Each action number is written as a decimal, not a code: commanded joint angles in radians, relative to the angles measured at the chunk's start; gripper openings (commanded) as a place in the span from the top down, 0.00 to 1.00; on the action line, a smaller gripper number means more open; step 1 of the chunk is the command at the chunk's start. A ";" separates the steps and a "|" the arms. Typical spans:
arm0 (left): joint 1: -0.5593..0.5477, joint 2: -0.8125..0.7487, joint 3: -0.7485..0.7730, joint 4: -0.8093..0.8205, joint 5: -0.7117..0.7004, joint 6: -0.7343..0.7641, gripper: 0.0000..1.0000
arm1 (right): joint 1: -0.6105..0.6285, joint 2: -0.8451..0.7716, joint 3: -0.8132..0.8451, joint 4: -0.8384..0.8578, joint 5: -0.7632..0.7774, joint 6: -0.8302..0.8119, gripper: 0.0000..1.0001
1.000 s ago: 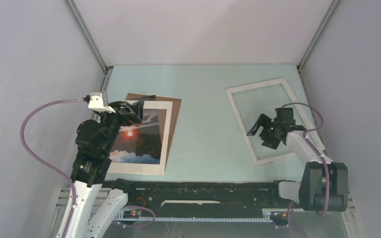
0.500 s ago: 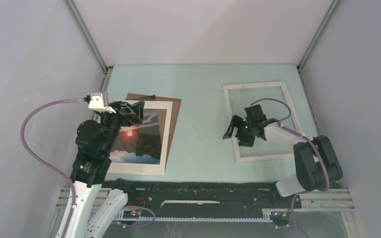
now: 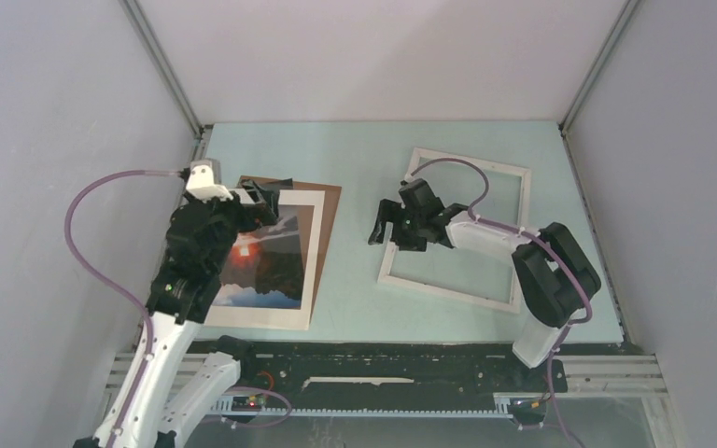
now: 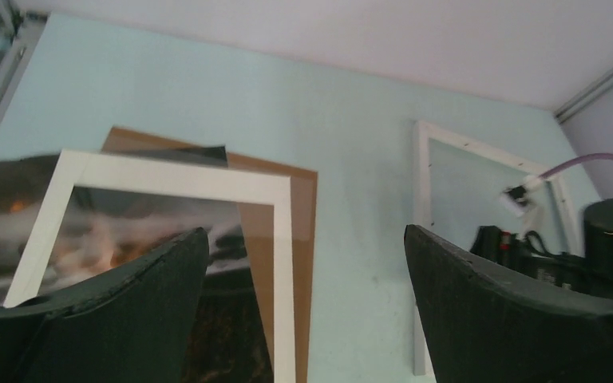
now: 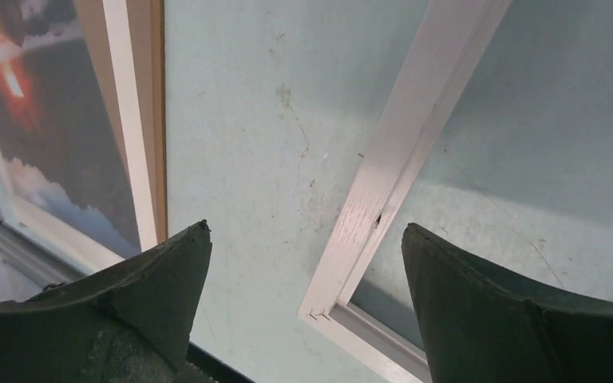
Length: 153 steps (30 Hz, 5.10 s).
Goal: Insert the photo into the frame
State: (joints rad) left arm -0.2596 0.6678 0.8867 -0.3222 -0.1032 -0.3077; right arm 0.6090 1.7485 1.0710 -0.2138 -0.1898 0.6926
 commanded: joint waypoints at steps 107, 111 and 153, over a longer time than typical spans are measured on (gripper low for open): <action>0.555 1.295 0.428 -0.290 0.333 -0.204 0.00 | 0.027 0.447 0.188 0.843 -0.375 0.530 0.26; 0.556 1.302 0.434 -0.290 0.336 -0.205 0.00 | 0.031 0.413 0.180 0.800 -0.353 0.484 0.30; 0.537 1.090 0.450 -0.320 0.203 -0.164 0.00 | 0.007 0.395 0.219 0.754 -0.350 0.477 1.00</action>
State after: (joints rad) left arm 0.3058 1.9240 1.3514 -0.5827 0.2104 -0.4965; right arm 0.6636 2.2433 1.2552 0.6750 -0.4599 1.2221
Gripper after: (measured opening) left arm 0.997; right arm 0.009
